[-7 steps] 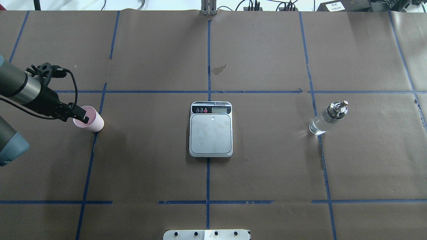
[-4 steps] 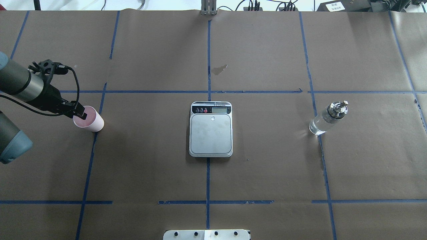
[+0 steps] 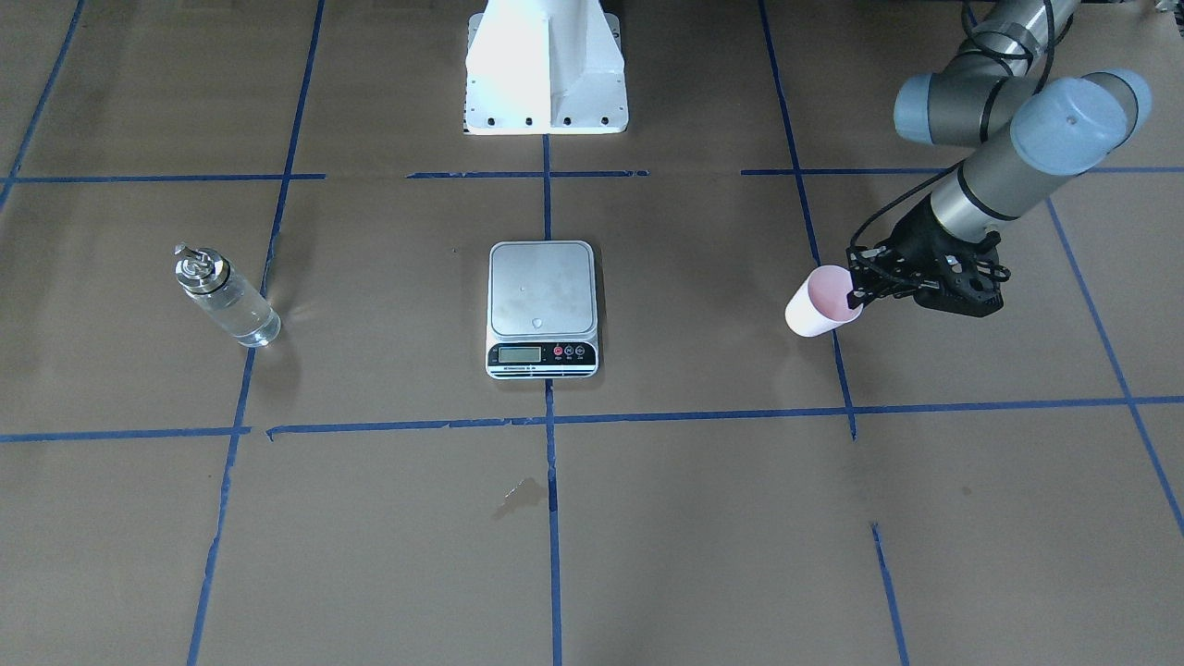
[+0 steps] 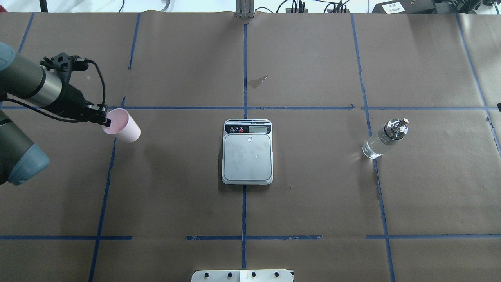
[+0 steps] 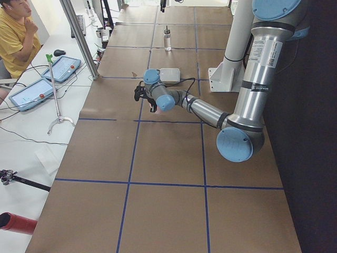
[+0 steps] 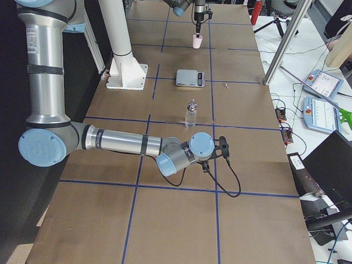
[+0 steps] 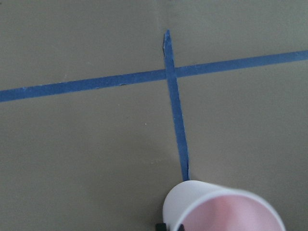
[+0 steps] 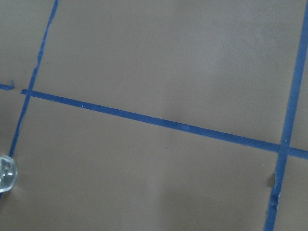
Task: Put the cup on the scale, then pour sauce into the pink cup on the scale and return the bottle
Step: 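Carry the pink cup onto the scale with the left gripper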
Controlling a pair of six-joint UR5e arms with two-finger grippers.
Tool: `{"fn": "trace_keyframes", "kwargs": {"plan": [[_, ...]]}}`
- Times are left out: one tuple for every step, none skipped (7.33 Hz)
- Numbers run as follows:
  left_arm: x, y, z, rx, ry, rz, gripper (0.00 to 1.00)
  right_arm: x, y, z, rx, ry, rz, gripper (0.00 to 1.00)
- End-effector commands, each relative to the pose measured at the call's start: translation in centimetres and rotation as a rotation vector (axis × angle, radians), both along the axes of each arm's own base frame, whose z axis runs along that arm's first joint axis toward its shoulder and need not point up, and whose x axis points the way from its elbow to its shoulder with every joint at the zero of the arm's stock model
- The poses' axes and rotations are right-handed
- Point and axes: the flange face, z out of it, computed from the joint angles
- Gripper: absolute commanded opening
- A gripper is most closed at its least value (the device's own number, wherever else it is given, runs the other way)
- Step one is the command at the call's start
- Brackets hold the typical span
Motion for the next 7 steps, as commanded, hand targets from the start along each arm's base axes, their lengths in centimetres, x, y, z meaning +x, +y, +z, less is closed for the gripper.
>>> {"fn": "trace_keyframes", "kwargs": {"plan": [[9.2,2.6,-13.0,-0.157,0.129,-0.025,0.00,-1.1,0.6,-1.9,0.004,-0.061,0.048,1.00],[14.2,4.2,-18.8,-0.194,0.126,-0.080,0.00,-3.3,1.9,-2.8,0.017,-0.105,0.060,1.00],[17.9,5.1,-23.1,-0.200,0.052,-0.108,0.00,-4.2,2.2,-3.3,0.020,-0.117,0.065,1.00],[21.0,6.3,-24.4,-0.185,-0.010,-0.131,0.00,-4.9,2.2,-3.4,0.019,-0.119,0.052,1.00],[22.7,7.9,-23.8,-0.170,-0.029,-0.125,0.00,-5.4,2.1,-4.2,0.010,-0.126,0.053,1.00],[22.8,8.0,-23.6,-0.170,-0.031,-0.125,0.00,-6.2,2.0,-5.7,0.029,-0.122,0.064,1.00],[22.8,7.9,-23.4,-0.167,-0.035,-0.128,0.00,-7.8,1.9,-7.4,0.025,-0.115,0.093,1.00]]}}
